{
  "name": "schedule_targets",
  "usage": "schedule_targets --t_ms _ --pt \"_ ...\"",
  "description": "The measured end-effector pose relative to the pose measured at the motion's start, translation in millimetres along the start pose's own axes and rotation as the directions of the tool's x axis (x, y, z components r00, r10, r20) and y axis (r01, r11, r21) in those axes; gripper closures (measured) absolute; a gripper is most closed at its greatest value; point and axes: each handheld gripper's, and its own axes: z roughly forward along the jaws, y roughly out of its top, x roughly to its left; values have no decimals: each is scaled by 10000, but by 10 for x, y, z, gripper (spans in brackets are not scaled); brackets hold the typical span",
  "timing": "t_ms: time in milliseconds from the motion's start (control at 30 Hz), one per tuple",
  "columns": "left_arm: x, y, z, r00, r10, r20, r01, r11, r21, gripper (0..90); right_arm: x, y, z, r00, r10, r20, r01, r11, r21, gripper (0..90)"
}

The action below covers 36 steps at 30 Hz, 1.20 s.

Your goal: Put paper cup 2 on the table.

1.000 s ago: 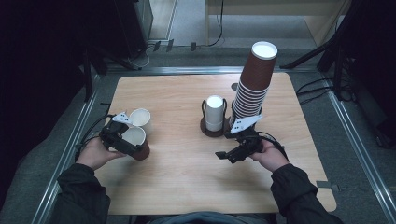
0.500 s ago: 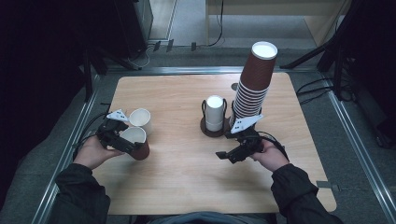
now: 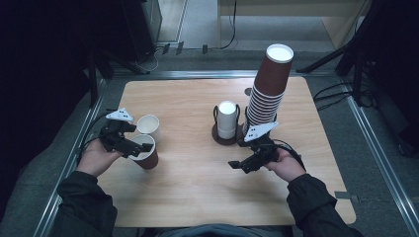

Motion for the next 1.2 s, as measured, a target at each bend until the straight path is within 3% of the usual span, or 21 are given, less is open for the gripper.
schedule_targets --t_ms 67,300,500,667,1200 --pt "-60 46 34 9998 167 -98 -166 9998 73 0 2 -9 -9 10000 32 41 -32 10000 16 151" --pt "-214 211 110 9971 379 666 -364 9991 -235 0 12 -42 -30 9999 45 97 -45 10000 5 151" --pt "-363 308 280 9912 1028 832 -1035 9946 37 0 25 -70 -65 9996 168 219 -166 9998 -75 151" --pt "-493 396 418 9862 1331 981 -1362 9904 246 0 30 -82 -95 9990 383 226 -375 9987 -338 151" --pt "-854 546 770 9800 1415 1397 -1491 9878 459 0 56 -102 -117 9987 351 364 -337 9987 -373 151"
